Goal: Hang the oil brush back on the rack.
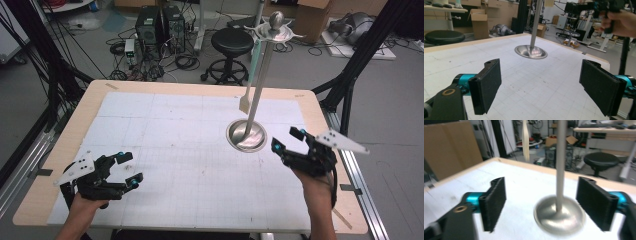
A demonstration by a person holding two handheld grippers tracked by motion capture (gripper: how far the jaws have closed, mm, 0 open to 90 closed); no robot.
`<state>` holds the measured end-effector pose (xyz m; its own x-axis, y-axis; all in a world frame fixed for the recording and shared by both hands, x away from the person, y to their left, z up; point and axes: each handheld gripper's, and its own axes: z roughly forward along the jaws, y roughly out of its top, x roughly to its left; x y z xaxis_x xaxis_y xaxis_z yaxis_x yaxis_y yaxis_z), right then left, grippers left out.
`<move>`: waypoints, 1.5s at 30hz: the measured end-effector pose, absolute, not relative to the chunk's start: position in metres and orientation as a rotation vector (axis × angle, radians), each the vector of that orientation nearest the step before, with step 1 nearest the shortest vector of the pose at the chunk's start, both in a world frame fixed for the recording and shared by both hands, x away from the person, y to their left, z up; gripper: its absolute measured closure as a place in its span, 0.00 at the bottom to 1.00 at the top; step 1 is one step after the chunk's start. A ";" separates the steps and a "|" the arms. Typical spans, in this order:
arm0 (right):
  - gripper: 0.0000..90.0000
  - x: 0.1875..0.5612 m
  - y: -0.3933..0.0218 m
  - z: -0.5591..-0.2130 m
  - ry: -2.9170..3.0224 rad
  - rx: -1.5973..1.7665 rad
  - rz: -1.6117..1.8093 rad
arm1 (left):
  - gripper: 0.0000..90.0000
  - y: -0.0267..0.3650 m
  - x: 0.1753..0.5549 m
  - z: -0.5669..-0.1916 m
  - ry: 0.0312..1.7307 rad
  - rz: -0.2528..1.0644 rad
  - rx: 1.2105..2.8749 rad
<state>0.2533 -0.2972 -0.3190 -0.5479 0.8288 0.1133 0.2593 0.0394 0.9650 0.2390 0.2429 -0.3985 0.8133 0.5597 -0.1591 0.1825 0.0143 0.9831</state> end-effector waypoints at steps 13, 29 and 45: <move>0.18 0.182 -0.310 -0.388 1.853 1.083 1.425 | 0.20 0.243 0.242 -0.401 0.638 0.345 1.550; 0.18 0.173 -0.312 -0.388 1.820 1.106 1.428 | 0.20 0.244 0.234 -0.407 0.639 0.336 1.559; 0.18 0.174 -0.313 -0.389 1.820 1.118 1.429 | 0.20 0.243 0.234 -0.408 0.644 0.333 1.560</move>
